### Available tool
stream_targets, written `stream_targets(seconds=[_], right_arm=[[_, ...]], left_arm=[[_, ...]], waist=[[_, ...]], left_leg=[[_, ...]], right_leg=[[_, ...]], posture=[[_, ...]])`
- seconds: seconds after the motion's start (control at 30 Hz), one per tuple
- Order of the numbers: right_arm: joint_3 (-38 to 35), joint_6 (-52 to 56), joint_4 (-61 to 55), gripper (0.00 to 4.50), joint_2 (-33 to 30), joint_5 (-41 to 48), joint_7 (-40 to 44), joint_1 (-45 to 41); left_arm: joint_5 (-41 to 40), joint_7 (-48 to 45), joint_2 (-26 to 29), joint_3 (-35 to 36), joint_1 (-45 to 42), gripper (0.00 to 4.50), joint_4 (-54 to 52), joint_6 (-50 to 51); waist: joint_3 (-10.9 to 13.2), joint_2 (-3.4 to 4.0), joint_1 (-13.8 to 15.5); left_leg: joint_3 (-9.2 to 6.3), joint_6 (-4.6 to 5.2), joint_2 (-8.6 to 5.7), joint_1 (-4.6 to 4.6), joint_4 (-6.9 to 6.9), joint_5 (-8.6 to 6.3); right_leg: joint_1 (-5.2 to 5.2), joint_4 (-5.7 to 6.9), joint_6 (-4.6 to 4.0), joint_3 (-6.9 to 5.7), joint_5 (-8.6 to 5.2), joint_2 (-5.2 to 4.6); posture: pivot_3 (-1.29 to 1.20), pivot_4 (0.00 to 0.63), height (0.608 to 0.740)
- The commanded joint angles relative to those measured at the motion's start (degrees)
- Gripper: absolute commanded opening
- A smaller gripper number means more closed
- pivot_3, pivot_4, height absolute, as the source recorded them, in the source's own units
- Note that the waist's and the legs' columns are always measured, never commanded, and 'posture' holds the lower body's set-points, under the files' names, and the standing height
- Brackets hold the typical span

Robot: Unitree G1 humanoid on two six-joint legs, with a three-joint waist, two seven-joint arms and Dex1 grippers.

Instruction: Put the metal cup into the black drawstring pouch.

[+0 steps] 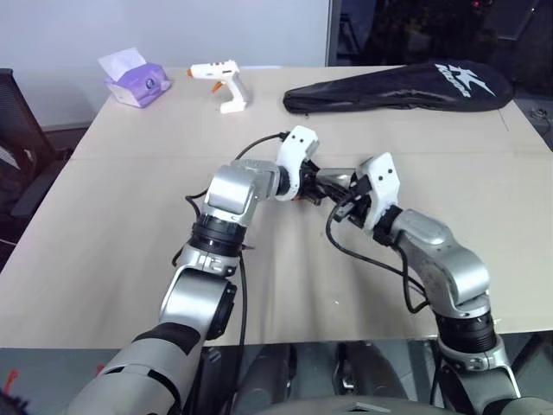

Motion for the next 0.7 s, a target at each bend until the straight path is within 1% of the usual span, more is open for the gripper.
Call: stream_targets(seconds=[0.03,0.2,0.33,0.4,0.53,0.63,0.7], right_arm=[[1.0,-8.3,5.0,0.08,1.7,-1.0,0.5,2.9],[3.0,-16.4,13.2,0.08,4.3,-2.6,1.6,4.4],[3.8,-23.1,20.2,0.08,6.7,-3.7,2.5,3.4],[4.1,-28.4,23.1,0.08,7.4,-4.1,4.2,2.4],[0.1,-29.5,22.8,0.08,10.8,1.7,5.3,1.8],[-0.1,-29.1,20.0,0.08,9.3,1.2,5.7,3.5],[0.1,-27.8,17.4,0.08,8.0,1.5,6.1,4.9]], left_arm=[[-6.0,0.4,-2.5,5.0,-1.3,0.0,-4.0,5.0],[-8.1,1.8,-2.8,5.7,0.4,0.0,-6.6,8.5],[-9.8,2.0,-1.9,5.3,2.6,0.0,-8.6,10.1],[-11.3,1.8,-1.4,5.5,3.0,0.0,-9.7,11.4],[-12.6,2.7,0.2,7.6,3.2,0.0,-9.2,12.7],[-12.7,3.5,2.2,10.1,3.1,0.0,-6.0,10.9],[-11.9,3.7,3.9,9.4,3.4,0.0,-4.4,9.7]], waist=[[0.0,0.0,0.0],[0.0,0.0,-0.1],[0.0,0.03,-1.1],[0.0,0.02,-1.5],[0.0,0.02,-1.5],[0.0,0.03,-1.3],[0.0,0.02,-1.3]], left_leg=[[0.0,0.0,0.0,0.0,0.0,0.0],[0.02,-0.01,0.0,0.0,0.0,0.01],[0.05,-0.05,0.01,0.12,-0.04,0.03],[0.06,-0.11,0.03,0.19,-0.08,0.06],[0.06,-0.16,0.04,0.46,-0.22,0.09],[0.08,-0.16,0.03,0.69,-0.28,0.09],[0.08,-0.16,0.02,0.74,-0.28,0.08]], right_leg=[[0.0,0.0,0.0,0.0,0.0,0.01],[0.0,0.01,0.0,0.03,0.0,0.01],[0.03,0.04,0.0,0.11,0.0,0.03],[0.04,0.07,-0.01,0.15,0.0,0.05],[0.26,0.07,-0.02,0.19,0.0,0.07],[0.48,0.03,-0.02,0.23,0.0,0.06],[0.53,0.02,-0.01,0.23,0.0,0.05]], posture=[[0.0,0.15,0.74],[0.0,0.15,0.74],[0.0,0.15,0.74],[0.0,0.15,0.74],[0.0,0.15,0.74],[0.0,0.15,0.74],[0.0,0.15,0.74]])
